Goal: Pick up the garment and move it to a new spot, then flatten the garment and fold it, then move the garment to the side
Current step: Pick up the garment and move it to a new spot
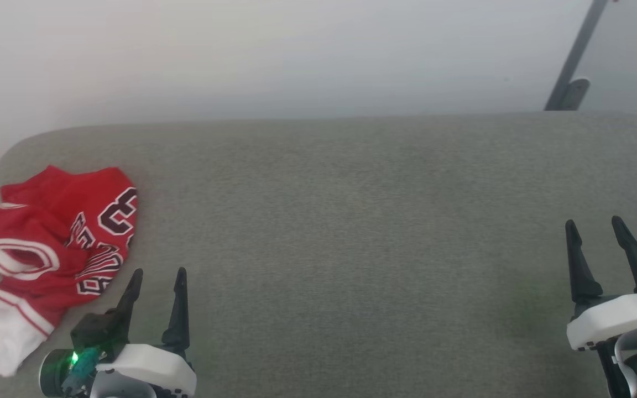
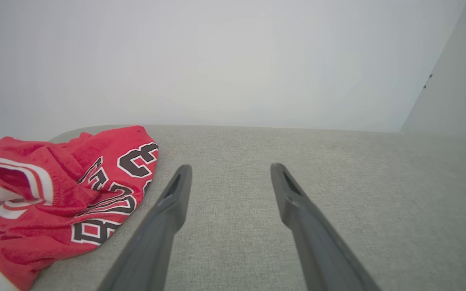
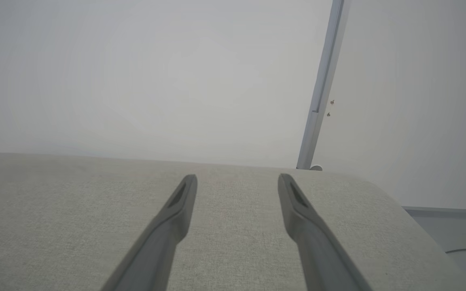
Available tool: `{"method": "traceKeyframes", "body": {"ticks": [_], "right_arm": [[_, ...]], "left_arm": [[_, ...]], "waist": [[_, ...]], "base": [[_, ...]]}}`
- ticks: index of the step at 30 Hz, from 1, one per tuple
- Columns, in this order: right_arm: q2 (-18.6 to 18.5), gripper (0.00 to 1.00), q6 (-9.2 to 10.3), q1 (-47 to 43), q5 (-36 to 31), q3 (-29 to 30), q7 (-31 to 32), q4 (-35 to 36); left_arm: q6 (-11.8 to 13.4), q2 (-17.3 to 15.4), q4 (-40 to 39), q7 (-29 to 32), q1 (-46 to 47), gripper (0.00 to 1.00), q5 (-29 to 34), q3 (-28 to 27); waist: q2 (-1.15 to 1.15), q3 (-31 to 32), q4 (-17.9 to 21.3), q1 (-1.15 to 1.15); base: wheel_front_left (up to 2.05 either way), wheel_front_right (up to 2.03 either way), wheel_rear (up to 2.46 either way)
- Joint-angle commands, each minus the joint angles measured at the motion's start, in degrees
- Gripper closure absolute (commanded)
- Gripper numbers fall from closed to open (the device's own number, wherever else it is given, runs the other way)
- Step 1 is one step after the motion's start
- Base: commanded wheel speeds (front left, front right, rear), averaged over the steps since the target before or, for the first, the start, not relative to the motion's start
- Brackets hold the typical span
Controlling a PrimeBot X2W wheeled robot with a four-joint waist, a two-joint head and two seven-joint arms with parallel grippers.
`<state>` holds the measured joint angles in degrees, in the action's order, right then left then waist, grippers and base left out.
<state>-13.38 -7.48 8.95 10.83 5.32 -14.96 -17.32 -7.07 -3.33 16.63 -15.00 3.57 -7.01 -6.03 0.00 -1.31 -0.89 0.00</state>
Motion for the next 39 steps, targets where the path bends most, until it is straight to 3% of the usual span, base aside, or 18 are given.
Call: {"method": "traceKeyframes", "body": {"ticks": [1,14,28,34,39], "right_arm": [[0.06,0.00,-0.02,-0.37,0.38,-0.16,-0.31,0.15],[-0.06,0.00,-0.02,0.55,1.93,-4.85,-0.31,1.31],[2.00,0.00,-0.01,1.78,3.10,-15.29,-0.28,-0.11],[2.68,0.00,-0.01,2.47,3.57,-17.61,-0.24,-0.45],[2.30,0.00,-0.01,2.96,3.82,-18.54,-0.24,-0.16]], "left_arm": [[-0.13,-0.03,0.01,-0.28,0.51,0.00,-0.18,-0.26],[0.53,0.44,-0.20,-0.28,-0.63,0.00,-1.34,-2.11],[5.09,0.49,-3.70,-0.27,-4.07,0.00,-5.63,0.92],[6.89,0.49,-5.41,-0.27,-5.92,0.00,-6.92,1.95],[7.68,0.48,-6.34,-0.27,-6.40,0.00,-7.86,2.11]], "waist": [[0.00,-0.11,-0.85,0.00],[0.00,-0.59,-11.36,0.00],[0.00,-1.13,-23.77,0.00],[0.00,-1.21,-26.17,0.00],[0.00,-1.86,-25.96,0.00]], "base": [[0.00,0.00,0.00],[0.00,0.00,0.00],[0.00,0.00,0.00],[0.00,0.00,0.00],[0.00,0.00,0.00]]}}
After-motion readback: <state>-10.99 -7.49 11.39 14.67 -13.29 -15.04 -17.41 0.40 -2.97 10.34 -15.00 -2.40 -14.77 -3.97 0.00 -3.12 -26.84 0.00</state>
